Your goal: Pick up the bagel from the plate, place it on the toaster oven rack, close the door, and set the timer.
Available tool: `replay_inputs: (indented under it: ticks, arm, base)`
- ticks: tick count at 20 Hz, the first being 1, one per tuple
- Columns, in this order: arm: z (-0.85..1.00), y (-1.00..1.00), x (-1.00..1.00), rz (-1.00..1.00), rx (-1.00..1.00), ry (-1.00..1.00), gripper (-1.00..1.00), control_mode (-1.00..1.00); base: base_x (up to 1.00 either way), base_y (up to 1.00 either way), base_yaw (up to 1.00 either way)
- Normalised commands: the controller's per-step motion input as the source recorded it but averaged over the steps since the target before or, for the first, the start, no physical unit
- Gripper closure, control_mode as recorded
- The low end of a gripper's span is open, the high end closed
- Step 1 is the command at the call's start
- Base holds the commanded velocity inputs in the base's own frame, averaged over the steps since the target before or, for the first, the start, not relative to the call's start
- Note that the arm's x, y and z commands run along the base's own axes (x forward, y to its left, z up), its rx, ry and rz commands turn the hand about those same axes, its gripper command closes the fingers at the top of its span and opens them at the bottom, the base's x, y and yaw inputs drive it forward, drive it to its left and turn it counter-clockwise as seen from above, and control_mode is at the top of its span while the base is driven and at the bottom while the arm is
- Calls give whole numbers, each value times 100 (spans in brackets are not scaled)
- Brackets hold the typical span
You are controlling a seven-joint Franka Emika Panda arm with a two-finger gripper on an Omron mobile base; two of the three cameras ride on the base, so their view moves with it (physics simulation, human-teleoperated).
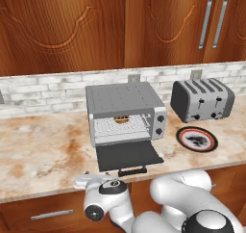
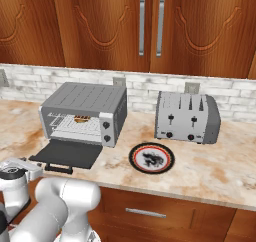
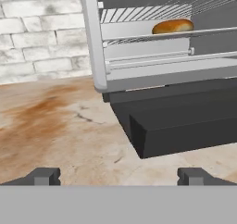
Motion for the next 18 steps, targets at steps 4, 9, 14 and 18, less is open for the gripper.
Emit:
replay_inputs:
  ticks: [4,9,14,18]
  arm:
    - [-10,0,31,-8,0,0,-100,-100]
    - [-12,0,27,-4,0,-2,-100,-100]
    - [-4,-1,20,0,0,-7,-100,-100]
    - [0,-6,25,0,1,-15,-100,-100]
  base:
    - [0,0,0]
    - [0,0,0]
    - [0,0,0]
    - [0,0,0]
